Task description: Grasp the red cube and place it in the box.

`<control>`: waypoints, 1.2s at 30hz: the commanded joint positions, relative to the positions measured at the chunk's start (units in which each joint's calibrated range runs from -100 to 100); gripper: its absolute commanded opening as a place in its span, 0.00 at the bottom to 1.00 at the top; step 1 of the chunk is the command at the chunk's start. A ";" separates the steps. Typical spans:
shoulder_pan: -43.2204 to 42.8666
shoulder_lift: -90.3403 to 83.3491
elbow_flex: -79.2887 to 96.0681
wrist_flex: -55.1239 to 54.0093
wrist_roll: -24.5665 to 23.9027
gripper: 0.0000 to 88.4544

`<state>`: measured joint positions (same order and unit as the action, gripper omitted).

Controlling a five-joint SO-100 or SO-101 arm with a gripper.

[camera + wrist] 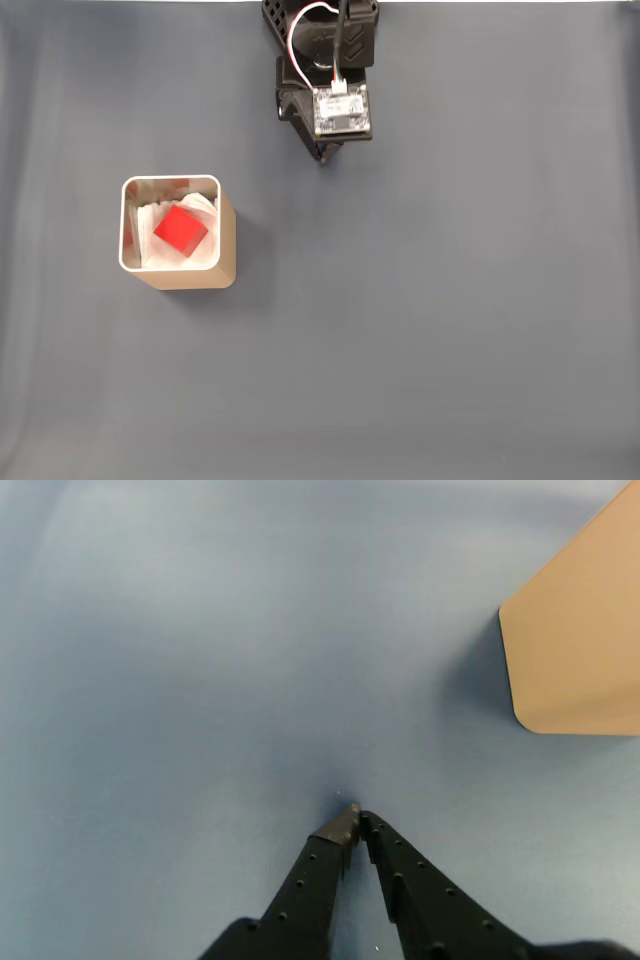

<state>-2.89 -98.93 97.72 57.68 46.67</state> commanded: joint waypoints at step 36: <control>0.30 -0.98 2.09 18.20 -0.49 0.02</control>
<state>-2.89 -100.00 99.18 74.57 45.89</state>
